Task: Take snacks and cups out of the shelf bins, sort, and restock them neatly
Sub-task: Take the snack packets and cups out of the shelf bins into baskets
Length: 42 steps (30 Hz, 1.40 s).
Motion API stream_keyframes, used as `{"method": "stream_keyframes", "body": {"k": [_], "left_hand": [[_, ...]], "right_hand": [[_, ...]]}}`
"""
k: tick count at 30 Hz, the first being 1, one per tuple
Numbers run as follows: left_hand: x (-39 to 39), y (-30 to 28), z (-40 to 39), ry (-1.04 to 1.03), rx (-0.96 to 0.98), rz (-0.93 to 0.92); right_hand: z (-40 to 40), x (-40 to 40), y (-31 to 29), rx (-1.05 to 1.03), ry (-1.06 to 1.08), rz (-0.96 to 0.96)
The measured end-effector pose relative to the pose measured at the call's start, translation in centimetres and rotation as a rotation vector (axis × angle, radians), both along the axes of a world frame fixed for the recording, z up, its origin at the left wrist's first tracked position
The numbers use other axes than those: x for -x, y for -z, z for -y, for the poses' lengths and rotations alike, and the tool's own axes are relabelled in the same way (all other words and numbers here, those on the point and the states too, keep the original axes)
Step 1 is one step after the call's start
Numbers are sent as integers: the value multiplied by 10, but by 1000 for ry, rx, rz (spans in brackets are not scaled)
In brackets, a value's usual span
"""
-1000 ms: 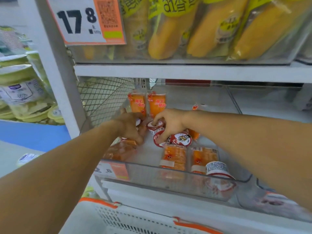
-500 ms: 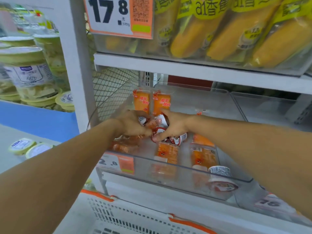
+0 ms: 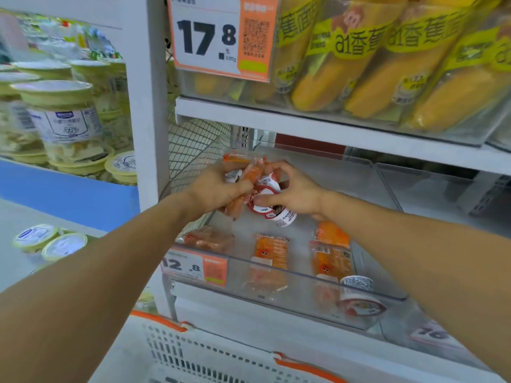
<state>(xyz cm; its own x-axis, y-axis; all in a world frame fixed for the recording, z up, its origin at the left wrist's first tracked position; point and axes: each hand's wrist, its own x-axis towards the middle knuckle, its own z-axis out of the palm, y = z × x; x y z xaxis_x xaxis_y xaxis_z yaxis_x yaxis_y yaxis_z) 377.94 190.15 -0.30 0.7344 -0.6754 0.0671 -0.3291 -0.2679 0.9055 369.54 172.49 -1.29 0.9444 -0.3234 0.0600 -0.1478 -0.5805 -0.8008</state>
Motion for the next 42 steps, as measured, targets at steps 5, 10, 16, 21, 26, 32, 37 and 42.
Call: {"method": "stream_keyframes", "body": {"k": [5, 10, 16, 21, 26, 32, 37, 42], "left_hand": [[32, -31, -27, 28, 96, 36], [90, -40, -60, 78, 94, 153], [190, -44, -88, 165, 212, 165], [274, -30, -63, 314, 148, 144], [365, 29, -11, 446, 23, -122], [465, 134, 39, 420, -217, -371], [512, 178, 54, 377, -374, -337], [478, 191, 56, 506, -579, -50]], "right_hand": [[-28, 47, -34, -140, -4, 107], [-60, 123, -53, -177, -37, 150], [-84, 231, -60, -153, -62, 212], [-69, 341, -45, -210, 32, 174], [-35, 450, 9, -249, 183, 47], [3, 547, 101, -70, 269, -380], [24, 574, 152, 60, 204, -655], [29, 555, 132, 186, 80, -744]]}}
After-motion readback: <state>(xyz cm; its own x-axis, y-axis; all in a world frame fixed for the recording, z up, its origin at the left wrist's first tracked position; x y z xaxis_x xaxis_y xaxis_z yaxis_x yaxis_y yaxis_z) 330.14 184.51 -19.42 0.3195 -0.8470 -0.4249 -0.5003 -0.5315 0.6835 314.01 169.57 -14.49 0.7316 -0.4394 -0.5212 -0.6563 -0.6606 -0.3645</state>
